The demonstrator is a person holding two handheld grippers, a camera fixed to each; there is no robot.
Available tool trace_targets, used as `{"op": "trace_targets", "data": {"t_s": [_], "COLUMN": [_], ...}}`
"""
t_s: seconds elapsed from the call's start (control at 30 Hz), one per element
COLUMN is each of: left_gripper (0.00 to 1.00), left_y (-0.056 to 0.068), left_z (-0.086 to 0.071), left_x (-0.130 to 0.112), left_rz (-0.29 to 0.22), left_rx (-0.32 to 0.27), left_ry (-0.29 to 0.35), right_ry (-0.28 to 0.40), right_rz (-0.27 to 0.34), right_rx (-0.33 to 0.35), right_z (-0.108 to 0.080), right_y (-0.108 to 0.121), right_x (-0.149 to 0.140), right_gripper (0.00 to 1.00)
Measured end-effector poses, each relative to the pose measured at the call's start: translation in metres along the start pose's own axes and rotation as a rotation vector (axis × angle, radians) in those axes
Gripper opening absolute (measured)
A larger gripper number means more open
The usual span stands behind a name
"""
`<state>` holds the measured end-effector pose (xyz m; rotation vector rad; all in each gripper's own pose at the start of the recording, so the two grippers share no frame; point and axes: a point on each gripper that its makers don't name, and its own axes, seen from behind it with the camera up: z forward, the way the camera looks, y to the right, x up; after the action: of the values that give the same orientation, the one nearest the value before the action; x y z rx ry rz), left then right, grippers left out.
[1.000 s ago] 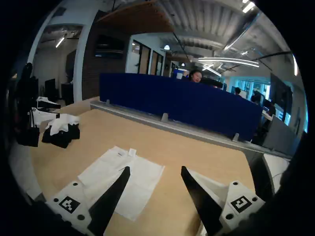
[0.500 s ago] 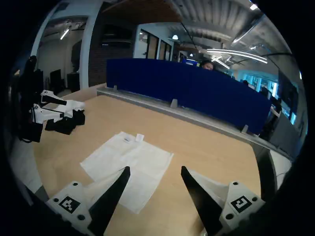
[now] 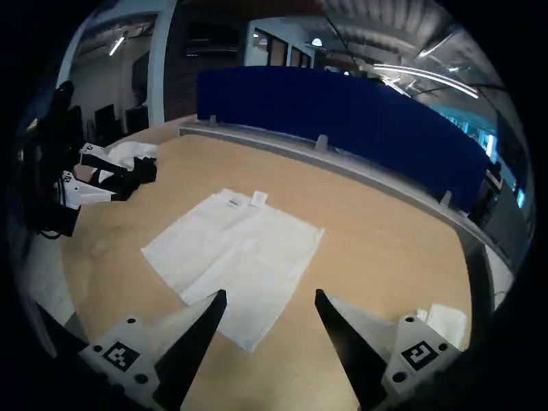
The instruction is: Fold towel
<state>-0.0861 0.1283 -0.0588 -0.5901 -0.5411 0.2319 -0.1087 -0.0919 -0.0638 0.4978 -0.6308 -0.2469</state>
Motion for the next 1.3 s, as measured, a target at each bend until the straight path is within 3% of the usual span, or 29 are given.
{"op": "trace_targets", "data": {"t_s": [0.67, 1.03, 1.3], "left_gripper": [0.95, 0.95, 0.88], "left_y": [0.032, 0.038, 0.04], "left_z": [0.043, 0.056, 0.06], "left_x": [-0.075, -0.089, -0.096], "left_rz": [0.012, 0.004, 0.003], "left_rx": [-0.095, -0.116, -0.121], "left_ry": [-0.171, -0.216, -0.252], "right_ry": [-0.149, -0.19, -0.212], "right_rz": [-0.032, -0.033, -0.044], "right_rx": [0.067, 0.082, 0.086], "right_z": [0.029, 0.035, 0.037], "right_y": [-0.019, -0.02, -0.02], "right_x": [-0.078, -0.099, -0.108], "right_gripper": [0.99, 0.98, 0.86]}}
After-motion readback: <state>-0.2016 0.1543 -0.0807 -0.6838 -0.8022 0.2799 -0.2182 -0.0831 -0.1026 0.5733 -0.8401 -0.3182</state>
